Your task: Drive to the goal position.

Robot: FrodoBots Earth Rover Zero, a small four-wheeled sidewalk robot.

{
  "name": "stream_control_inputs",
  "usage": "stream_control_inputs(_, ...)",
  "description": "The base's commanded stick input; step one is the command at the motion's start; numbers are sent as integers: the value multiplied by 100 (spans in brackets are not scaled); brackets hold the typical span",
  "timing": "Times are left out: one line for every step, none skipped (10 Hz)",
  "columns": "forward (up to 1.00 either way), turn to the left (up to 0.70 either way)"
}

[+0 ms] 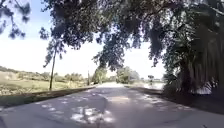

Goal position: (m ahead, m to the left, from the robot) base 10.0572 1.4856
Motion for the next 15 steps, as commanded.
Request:
stream_control_inputs(85, 0)
stream_control_inputs(85, 0)
stream_control_inputs(85, 0)
stream_control_inputs(85, 0)
stream_control_inputs(85, 0)
stream_control_inputs(85, 0)
stream_control_inputs(85, 0)
stream_control_inputs(85, 0)
stream_control_inputs(85, 0)
stream_control_inputs(85, 0)
stream_control_inputs(85, 0)
stream_control_inputs(85, 0)
stream_control_inputs(85, 0)
stream_control_inputs(85, 0)
stream_control_inputs(85, 0)
